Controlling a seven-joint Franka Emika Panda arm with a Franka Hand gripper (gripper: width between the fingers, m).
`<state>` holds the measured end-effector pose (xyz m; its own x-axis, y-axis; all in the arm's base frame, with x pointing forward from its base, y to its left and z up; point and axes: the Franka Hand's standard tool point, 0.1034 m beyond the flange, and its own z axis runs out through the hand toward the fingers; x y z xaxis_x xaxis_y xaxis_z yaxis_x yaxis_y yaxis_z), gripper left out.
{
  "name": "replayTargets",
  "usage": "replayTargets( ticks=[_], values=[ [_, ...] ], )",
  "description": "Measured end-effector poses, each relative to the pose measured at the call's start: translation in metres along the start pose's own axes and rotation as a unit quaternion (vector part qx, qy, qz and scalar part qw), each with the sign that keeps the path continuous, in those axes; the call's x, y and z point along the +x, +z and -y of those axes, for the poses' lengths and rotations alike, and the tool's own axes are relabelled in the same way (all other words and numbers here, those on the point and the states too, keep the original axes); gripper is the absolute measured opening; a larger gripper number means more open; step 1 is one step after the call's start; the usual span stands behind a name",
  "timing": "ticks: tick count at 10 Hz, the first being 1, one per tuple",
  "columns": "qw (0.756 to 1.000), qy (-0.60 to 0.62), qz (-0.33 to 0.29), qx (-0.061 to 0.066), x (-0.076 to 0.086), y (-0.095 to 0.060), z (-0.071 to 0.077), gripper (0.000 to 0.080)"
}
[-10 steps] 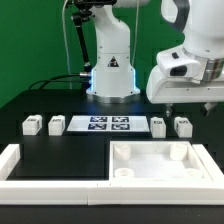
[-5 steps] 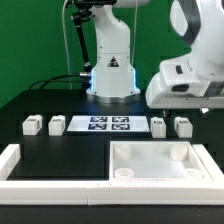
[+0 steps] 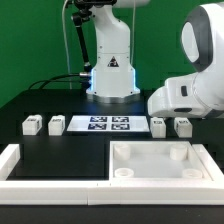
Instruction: Assemble square table
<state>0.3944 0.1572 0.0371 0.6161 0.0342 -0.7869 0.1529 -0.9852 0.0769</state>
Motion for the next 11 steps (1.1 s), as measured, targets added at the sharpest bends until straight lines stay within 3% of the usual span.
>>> replayTargets(
  ticks=[2, 4, 6, 10, 11],
  values=[
    [1.0, 0.014, 0.007, -0.001, 0.0, 0.007, 0.018, 0.0649],
    [1.0, 0.02, 0.018, -0.002, 0.003, 0.018, 0.023, 0.0649],
    [0.999, 0.022, 0.027, -0.001, 0.006, 0.028, 0.018, 0.0649],
    [0.999, 0.026, 0.029, 0.001, 0.007, 0.029, 0.013, 0.0649],
    [0.999, 0.026, 0.029, 0.001, 0.007, 0.029, 0.013, 0.0529]
  ],
)
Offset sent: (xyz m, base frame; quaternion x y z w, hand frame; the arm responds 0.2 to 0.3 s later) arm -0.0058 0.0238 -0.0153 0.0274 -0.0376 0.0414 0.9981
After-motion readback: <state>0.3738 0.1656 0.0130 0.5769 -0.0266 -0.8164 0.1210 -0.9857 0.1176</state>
